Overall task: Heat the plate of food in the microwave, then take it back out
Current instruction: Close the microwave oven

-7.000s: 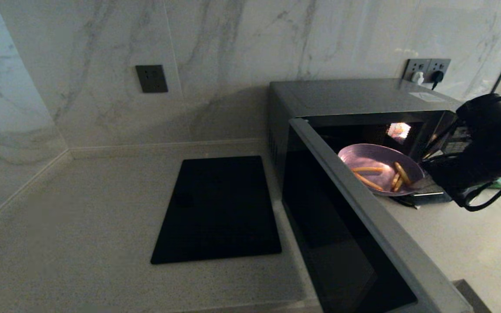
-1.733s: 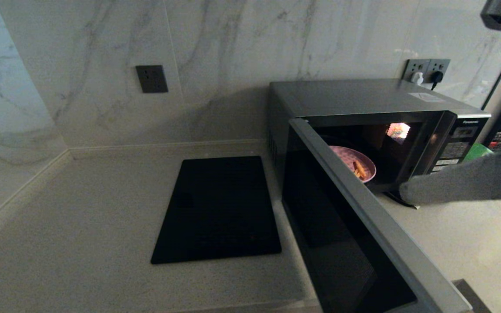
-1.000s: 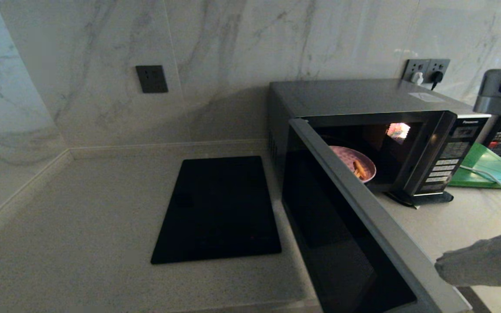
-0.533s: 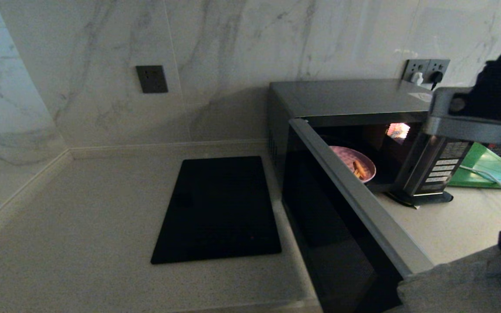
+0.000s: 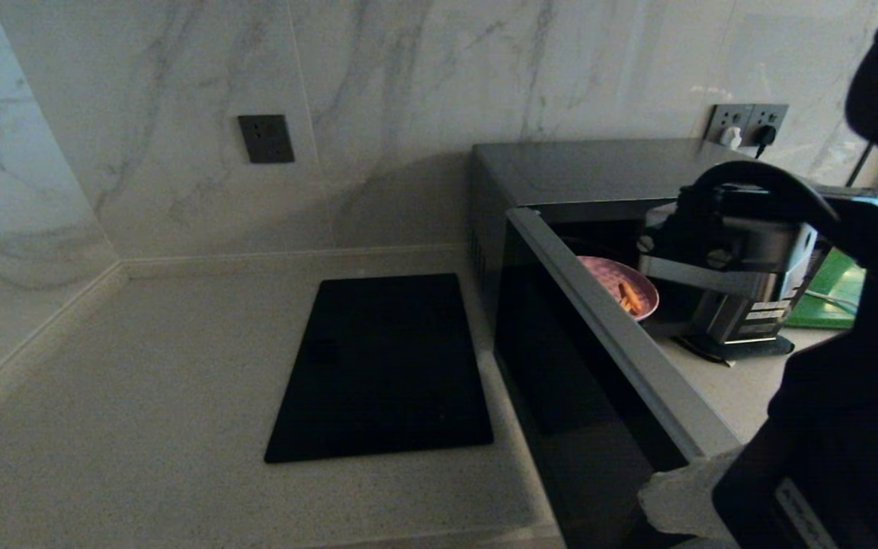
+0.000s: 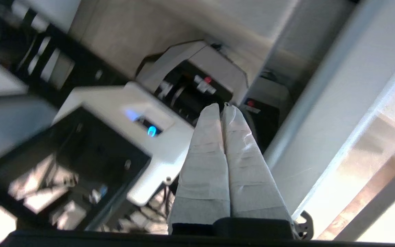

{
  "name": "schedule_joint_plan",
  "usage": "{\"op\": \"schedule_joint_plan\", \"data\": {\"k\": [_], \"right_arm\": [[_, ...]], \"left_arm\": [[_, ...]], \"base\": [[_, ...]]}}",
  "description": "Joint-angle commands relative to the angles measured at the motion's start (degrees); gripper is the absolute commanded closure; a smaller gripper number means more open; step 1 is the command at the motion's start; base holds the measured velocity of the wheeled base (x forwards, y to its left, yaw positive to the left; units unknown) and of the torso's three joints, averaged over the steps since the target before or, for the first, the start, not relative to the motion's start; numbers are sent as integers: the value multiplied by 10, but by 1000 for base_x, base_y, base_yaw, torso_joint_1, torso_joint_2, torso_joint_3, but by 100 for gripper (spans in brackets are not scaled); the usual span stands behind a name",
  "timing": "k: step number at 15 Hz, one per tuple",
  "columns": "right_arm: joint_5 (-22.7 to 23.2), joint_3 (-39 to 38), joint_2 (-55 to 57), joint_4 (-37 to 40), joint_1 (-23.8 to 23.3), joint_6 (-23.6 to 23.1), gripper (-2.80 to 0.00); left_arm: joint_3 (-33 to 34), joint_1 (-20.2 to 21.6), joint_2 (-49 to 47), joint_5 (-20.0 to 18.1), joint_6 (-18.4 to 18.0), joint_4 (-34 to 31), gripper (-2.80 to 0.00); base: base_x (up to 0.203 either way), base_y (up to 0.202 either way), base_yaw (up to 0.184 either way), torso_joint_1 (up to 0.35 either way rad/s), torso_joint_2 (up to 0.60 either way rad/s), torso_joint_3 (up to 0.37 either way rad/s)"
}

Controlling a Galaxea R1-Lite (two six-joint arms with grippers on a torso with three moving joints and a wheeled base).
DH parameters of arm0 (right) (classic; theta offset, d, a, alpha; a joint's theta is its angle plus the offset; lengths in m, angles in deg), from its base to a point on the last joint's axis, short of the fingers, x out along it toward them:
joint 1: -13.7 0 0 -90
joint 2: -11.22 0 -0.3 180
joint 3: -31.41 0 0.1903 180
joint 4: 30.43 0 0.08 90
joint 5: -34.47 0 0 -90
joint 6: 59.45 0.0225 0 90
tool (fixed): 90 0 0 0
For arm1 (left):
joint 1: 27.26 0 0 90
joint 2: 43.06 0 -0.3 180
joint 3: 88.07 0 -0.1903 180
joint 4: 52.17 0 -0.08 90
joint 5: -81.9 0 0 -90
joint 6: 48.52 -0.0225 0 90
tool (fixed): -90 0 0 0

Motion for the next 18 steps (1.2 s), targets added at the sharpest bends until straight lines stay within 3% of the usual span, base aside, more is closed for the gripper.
{"op": "schedule_joint_plan", "data": {"k": [1,5,11,18], "right_arm": [[-22,-5,5,5,-6,12,0],[-75,-19,4,5,-39,14,0],[-84,-21,5,3,-72,46,0],[-114,-27,6,16,-167,68,0]], "left_arm": [[0,0,-1,0,0,0,0],[0,0,-1,0,0,0,0],[0,0,-1,0,0,0,0],[0,0,-1,0,0,0,0]], "base": [[0,0,0,0,0,0],[0,0,0,0,0,0],[0,0,0,0,0,0],[0,0,0,0,0,0]]}}
